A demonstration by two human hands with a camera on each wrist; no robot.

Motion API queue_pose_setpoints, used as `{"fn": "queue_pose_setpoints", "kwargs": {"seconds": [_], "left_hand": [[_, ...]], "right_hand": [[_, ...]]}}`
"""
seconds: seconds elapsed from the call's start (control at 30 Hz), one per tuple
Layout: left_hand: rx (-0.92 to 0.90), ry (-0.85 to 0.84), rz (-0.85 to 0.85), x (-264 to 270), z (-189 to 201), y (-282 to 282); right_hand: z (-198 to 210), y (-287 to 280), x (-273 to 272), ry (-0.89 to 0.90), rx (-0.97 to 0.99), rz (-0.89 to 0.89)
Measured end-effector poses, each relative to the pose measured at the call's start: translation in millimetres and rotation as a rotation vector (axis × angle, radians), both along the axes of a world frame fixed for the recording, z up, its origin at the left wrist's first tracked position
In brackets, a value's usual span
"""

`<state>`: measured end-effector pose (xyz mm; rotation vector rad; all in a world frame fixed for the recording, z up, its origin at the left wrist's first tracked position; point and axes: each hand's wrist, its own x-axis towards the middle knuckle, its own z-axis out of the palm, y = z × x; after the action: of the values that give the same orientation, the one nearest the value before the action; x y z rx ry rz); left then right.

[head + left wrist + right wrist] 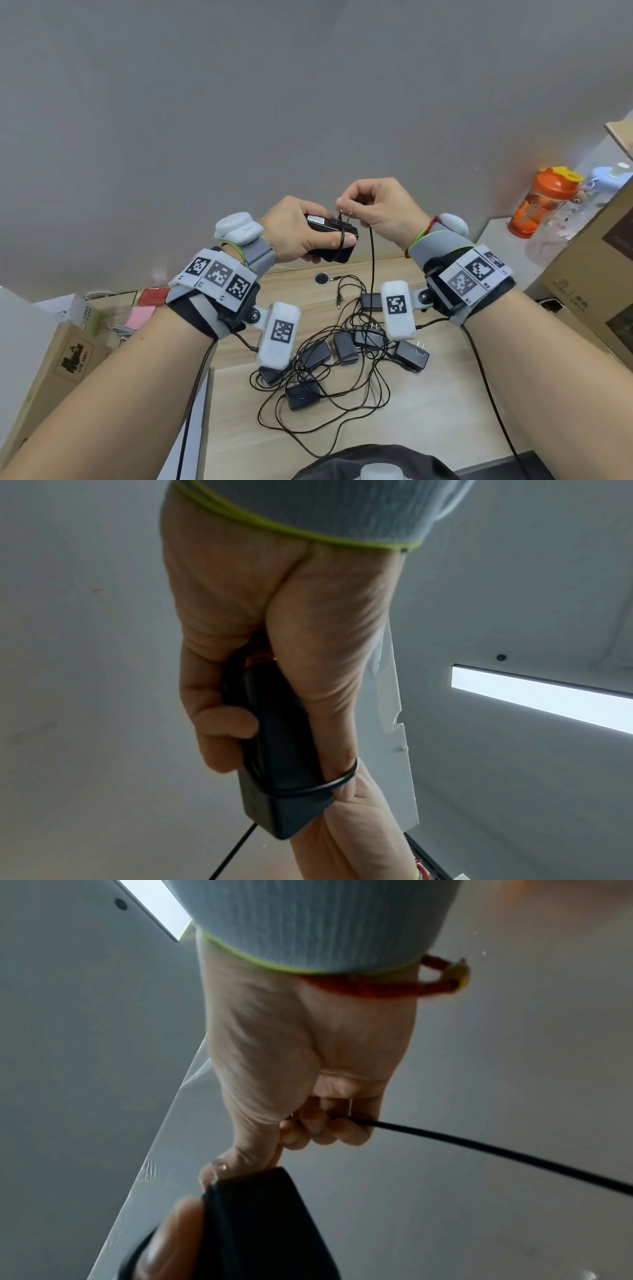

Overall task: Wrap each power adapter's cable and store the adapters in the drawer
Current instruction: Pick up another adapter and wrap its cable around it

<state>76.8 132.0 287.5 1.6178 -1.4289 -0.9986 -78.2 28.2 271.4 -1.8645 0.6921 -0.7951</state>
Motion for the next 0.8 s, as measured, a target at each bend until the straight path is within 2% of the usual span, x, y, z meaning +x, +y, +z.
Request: {"fn": "queue_pose_setpoints", "kwargs": {"seconds": [0.17,0.27,0.4,0.5,0.6,0.7,0.8], "left_hand": [[-0.035,0.009,-0.009,0,3,-1],[-0.071,0.020,-0.003,-1,4,-3],[-0.151,0.099,0.108,-3,4,-7],[-0.197,0.160,0.197,0,7,-12],[-0.203,0.158,0.288,11,4,-19],[-0.157,0.124,0.315,21,-2,-22],[-0.126,0.056,0.321,27,-9,-21]], "right_hand": [[-5,0,4,-0.015,0.011,0.001],[-10,2,5,-0.020,0.123,-0.009],[-20,13,5,0.040,0.155,-0.046],[-33,20,7,0.096,0.178,0.005],[-35,30,8,0.172,0.118,0.117],[-23,34,3,0.238,0.010,0.105],[-10,32,-4,0.232,-0.048,0.098]]}}
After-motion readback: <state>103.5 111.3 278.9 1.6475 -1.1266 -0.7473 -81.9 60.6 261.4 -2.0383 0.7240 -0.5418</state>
